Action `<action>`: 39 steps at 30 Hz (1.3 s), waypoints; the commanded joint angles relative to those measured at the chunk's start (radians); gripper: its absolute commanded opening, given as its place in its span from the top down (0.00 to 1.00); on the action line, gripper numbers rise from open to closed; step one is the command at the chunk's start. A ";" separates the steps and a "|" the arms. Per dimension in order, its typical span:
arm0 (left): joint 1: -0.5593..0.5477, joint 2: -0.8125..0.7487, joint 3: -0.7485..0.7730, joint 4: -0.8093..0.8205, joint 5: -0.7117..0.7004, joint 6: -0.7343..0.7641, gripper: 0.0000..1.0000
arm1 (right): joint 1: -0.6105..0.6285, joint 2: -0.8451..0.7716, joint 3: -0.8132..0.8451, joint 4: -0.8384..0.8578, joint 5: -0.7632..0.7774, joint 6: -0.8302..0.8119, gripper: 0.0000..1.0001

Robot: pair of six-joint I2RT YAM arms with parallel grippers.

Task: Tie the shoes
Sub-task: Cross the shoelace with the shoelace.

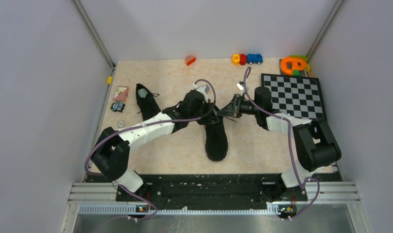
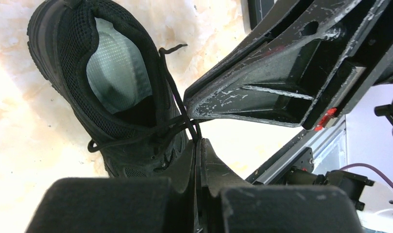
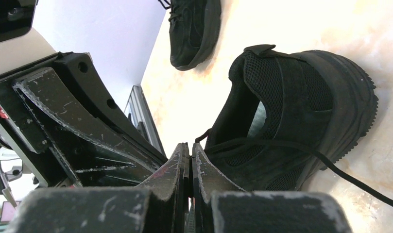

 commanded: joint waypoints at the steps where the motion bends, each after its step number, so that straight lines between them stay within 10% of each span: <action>1: -0.010 0.028 -0.010 0.052 -0.047 0.034 1.00 | 0.016 -0.046 0.052 0.009 0.050 0.018 1.00; 28: -0.010 -0.064 -0.136 0.230 -0.244 0.060 1.00 | 0.035 -0.044 0.075 -0.046 0.116 0.071 1.00; 39: -0.007 -0.173 -0.143 0.166 -0.316 0.080 0.77 | 0.036 -0.048 0.086 -0.057 0.116 0.074 1.00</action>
